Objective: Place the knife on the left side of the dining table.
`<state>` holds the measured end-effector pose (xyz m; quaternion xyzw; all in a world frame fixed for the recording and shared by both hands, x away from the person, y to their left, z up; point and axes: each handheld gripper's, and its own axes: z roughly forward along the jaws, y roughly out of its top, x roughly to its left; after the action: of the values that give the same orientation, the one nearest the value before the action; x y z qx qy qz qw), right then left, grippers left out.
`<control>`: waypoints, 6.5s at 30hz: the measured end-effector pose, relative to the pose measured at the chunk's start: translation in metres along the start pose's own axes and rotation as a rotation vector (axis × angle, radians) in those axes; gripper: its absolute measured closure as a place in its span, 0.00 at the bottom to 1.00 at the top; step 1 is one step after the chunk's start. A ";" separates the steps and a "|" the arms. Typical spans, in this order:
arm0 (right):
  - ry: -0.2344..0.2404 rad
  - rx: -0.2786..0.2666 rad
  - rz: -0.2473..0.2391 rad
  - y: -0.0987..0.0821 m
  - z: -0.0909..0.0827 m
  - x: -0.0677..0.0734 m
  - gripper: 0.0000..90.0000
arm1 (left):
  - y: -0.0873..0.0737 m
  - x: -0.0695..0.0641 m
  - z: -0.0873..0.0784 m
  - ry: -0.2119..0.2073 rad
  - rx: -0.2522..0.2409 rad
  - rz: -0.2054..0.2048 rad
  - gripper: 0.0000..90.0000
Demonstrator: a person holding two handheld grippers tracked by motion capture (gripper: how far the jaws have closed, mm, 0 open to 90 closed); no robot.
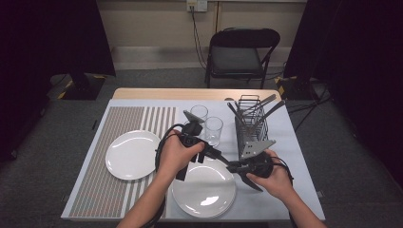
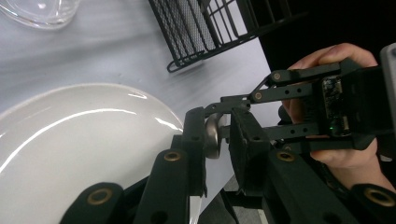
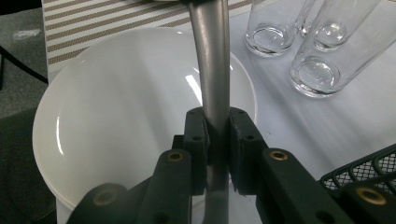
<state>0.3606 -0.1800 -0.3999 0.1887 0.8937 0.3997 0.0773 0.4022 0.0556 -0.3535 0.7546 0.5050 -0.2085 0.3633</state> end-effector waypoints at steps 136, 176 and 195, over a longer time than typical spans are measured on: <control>-0.091 0.031 0.075 -0.115 -0.012 -0.010 0.19 | -0.061 0.068 -0.201 0.011 -0.184 -0.222 0.93; -0.009 0.048 0.075 -0.077 -0.011 -0.005 0.17 | -0.105 0.102 -0.237 0.051 -0.237 -0.298 0.93; 0.003 0.024 0.033 -0.052 -0.009 -0.001 0.17 | -0.122 0.119 -0.237 0.054 -0.248 -0.337 0.93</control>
<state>0.3441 -0.2183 -0.4325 0.2036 0.8954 0.3903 0.0671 0.3264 0.3359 -0.3223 0.6142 0.6556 -0.1822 0.3997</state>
